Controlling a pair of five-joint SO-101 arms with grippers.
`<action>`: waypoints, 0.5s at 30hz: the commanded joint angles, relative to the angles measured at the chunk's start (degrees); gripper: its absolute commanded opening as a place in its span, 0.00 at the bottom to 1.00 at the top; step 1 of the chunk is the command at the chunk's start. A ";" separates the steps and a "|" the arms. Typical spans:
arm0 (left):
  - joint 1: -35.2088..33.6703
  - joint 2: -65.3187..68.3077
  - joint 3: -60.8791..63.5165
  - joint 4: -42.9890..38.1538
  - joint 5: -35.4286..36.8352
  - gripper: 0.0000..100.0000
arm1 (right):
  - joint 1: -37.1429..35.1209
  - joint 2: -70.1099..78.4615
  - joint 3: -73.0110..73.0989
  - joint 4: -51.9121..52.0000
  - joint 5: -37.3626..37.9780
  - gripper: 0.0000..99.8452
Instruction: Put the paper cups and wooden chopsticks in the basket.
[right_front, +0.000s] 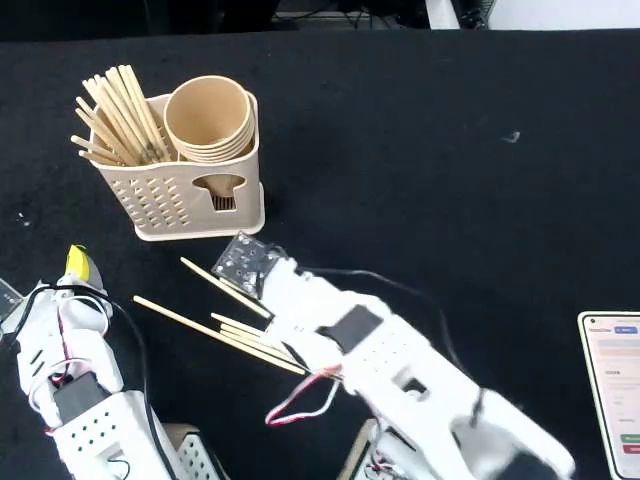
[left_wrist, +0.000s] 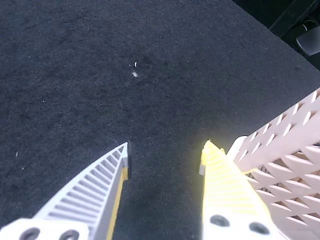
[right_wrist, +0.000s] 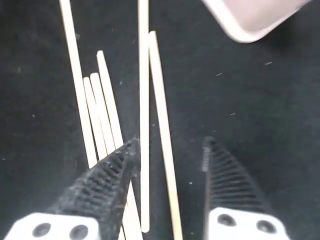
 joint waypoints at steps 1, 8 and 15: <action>0.75 -0.70 -1.80 0.18 -0.44 0.23 | -0.88 7.96 -4.44 -3.60 -0.62 0.25; 0.75 -0.70 -1.80 0.18 -0.44 0.23 | -0.97 19.38 -9.10 -3.96 -0.70 0.25; 0.75 -0.70 -1.80 0.18 -0.44 0.23 | -0.62 30.11 -16.04 -0.35 -0.35 0.22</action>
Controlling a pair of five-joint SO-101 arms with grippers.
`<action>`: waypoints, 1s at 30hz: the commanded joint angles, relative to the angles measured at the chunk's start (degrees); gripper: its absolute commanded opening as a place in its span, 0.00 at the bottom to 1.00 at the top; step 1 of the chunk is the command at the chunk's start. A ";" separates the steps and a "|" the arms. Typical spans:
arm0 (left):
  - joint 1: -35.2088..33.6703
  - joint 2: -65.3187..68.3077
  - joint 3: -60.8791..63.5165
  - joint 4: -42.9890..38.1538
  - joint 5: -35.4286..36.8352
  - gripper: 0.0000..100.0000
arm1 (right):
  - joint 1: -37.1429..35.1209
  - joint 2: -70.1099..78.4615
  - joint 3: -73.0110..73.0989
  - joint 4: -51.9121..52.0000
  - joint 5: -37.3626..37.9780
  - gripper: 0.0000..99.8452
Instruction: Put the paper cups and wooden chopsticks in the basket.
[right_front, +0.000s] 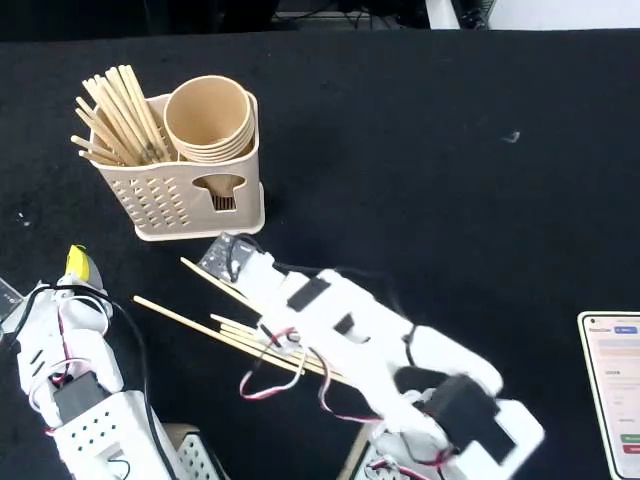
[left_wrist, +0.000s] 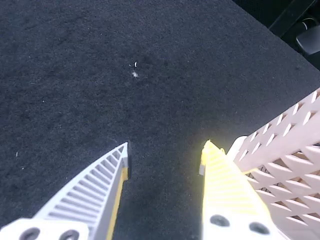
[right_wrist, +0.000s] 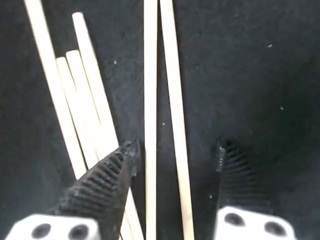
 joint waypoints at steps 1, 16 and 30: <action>0.75 -0.70 -1.80 0.18 -0.44 0.23 | -0.35 2.59 -4.79 2.46 -0.09 0.19; 0.40 -0.70 -1.80 0.26 -0.44 0.23 | -0.35 -0.84 -1.27 4.57 2.64 0.02; 0.40 -0.70 -1.89 0.26 -0.44 0.23 | -0.26 -6.64 1.36 5.54 3.96 0.01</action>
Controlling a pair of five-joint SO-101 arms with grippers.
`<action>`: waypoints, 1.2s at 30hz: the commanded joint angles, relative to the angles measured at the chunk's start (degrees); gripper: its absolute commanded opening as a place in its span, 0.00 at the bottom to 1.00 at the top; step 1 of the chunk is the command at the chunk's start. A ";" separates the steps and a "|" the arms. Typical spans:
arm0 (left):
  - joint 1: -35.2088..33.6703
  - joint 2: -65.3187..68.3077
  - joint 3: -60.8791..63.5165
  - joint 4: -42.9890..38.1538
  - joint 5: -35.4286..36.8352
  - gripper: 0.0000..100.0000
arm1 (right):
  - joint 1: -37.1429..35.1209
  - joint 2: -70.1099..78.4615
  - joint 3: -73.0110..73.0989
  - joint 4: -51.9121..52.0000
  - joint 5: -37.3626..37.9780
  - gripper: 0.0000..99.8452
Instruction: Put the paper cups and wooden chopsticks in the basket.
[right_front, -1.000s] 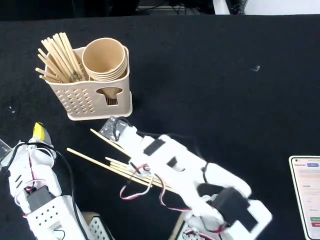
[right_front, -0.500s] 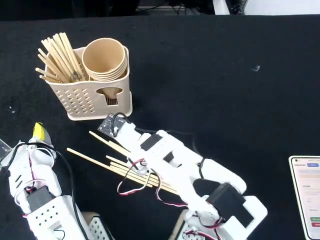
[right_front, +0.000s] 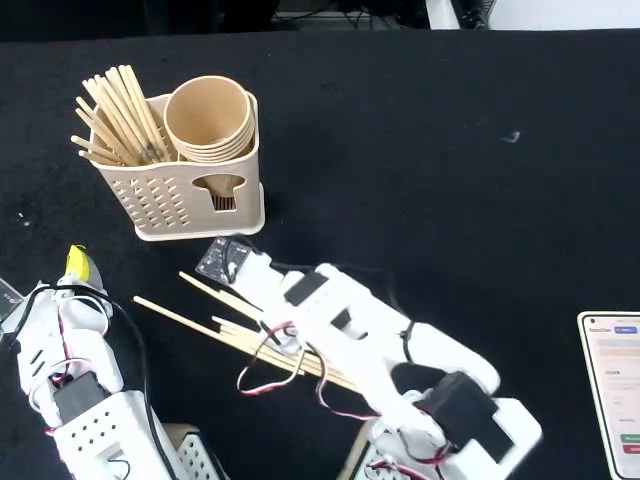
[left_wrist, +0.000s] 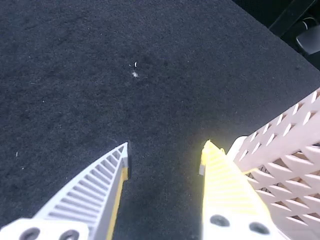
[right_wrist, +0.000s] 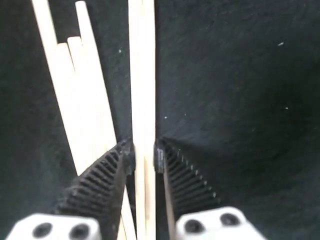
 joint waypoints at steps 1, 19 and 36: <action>0.40 -0.70 -1.89 0.26 -0.44 0.23 | -0.44 -8.75 2.59 1.67 0.18 0.01; 0.75 -0.70 -1.89 0.26 -0.44 0.23 | -0.88 -60.79 -16.40 26.46 0.44 0.01; 0.48 -0.70 -1.89 0.18 -0.44 0.23 | -3.16 -32.13 -28.09 -35.96 -17.14 0.01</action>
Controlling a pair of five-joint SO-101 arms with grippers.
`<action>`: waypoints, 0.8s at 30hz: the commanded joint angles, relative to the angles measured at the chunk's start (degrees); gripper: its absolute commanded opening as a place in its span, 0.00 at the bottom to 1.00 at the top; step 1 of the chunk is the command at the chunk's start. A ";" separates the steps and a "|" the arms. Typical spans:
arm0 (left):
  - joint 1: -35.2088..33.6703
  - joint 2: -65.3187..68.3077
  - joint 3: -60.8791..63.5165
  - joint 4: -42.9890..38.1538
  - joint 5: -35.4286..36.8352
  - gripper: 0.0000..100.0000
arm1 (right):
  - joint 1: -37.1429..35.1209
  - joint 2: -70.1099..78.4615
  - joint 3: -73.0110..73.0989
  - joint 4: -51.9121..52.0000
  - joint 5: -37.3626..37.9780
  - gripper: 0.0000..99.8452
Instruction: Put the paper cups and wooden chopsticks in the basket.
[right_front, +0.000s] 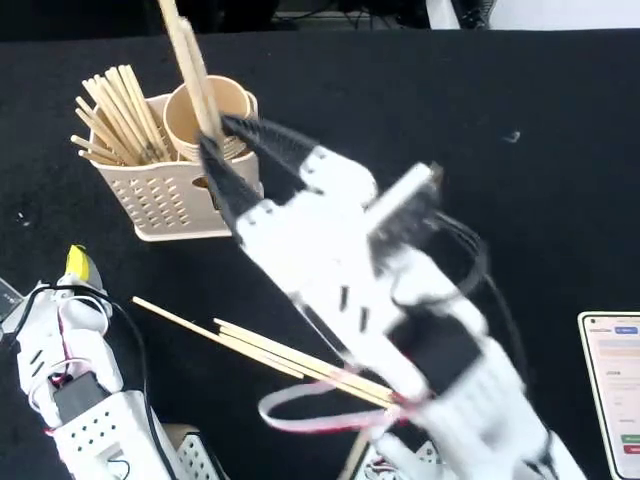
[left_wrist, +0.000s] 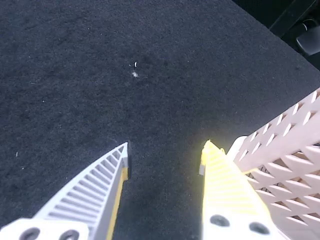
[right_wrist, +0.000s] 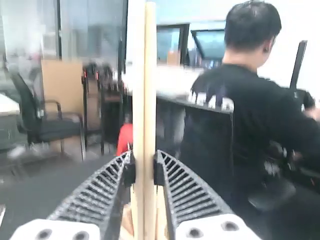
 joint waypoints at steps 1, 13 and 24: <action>0.48 -0.70 -1.89 0.18 -0.44 0.23 | -2.99 9.98 -4.62 -11.96 -0.44 0.01; 0.66 -0.70 -1.89 0.18 -2.99 0.23 | -0.62 42.77 -26.86 -20.22 -0.70 0.01; 0.75 -0.70 -1.89 0.18 -3.08 0.23 | -0.62 54.46 -32.13 -20.22 -0.70 0.01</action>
